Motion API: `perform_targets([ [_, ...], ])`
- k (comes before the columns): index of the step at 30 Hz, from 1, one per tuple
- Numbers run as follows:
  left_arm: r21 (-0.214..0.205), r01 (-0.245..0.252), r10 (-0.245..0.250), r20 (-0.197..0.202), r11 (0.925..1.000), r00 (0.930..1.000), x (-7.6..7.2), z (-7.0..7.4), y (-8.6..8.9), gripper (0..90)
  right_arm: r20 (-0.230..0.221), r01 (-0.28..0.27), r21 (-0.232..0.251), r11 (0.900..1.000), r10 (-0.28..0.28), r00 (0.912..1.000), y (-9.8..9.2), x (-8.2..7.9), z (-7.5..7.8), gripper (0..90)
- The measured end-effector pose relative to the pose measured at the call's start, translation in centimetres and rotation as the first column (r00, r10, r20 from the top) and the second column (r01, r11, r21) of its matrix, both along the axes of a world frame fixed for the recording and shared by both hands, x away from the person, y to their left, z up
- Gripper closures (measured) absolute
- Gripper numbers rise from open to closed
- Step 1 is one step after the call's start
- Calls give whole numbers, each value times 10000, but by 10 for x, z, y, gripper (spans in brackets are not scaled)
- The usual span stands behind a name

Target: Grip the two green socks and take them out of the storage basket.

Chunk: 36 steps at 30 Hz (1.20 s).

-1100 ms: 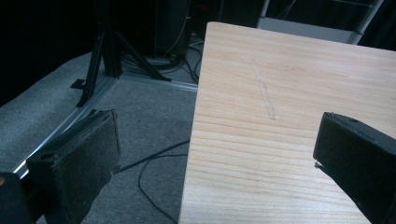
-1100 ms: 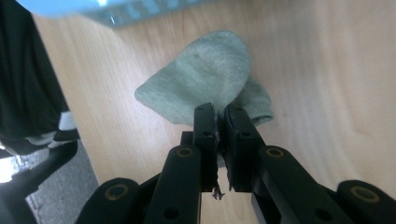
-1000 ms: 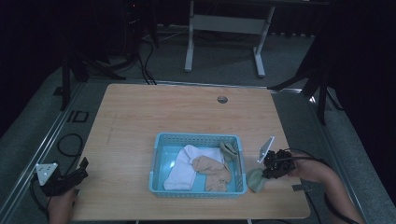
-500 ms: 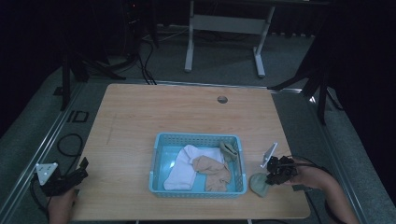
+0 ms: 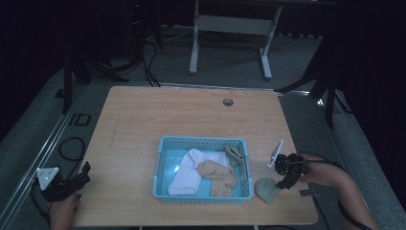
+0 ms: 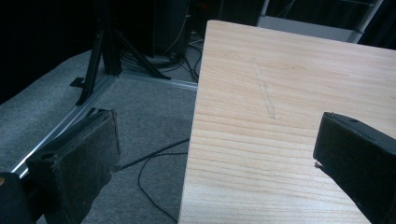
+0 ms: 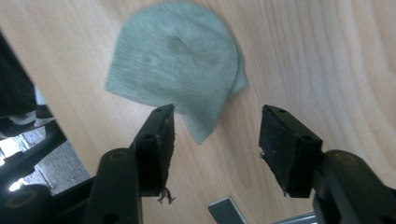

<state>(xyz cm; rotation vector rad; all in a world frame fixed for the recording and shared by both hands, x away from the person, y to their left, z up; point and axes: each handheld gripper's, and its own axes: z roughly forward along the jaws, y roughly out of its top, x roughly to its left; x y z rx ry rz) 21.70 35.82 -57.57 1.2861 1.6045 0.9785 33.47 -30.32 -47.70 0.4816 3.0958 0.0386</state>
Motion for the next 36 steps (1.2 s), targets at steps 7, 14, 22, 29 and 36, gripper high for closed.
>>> perform_targets([
  [7,-8,-8,8,19,10000,10000,0,0,0,7,312,-281,-100,9996,284,9991,14,3,26,441],
  [14,-16,14,-14,3,10000,10000,0,0,0,7,599,-790,-43,9969,791,9951,36,4,47,447],
  [22,-46,24,-24,-8,10000,10000,0,0,0,7,843,-1358,61,9907,1348,9873,68,10,61,459],
  [29,-58,53,-53,-13,10000,10000,0,0,1,7,892,-1836,180,9828,1814,9794,96,17,66,468],
  [36,-93,78,-78,-2,9999,10000,0,0,1,7,792,-2232,-87,9747,2232,9715,124,27,58,473],
])
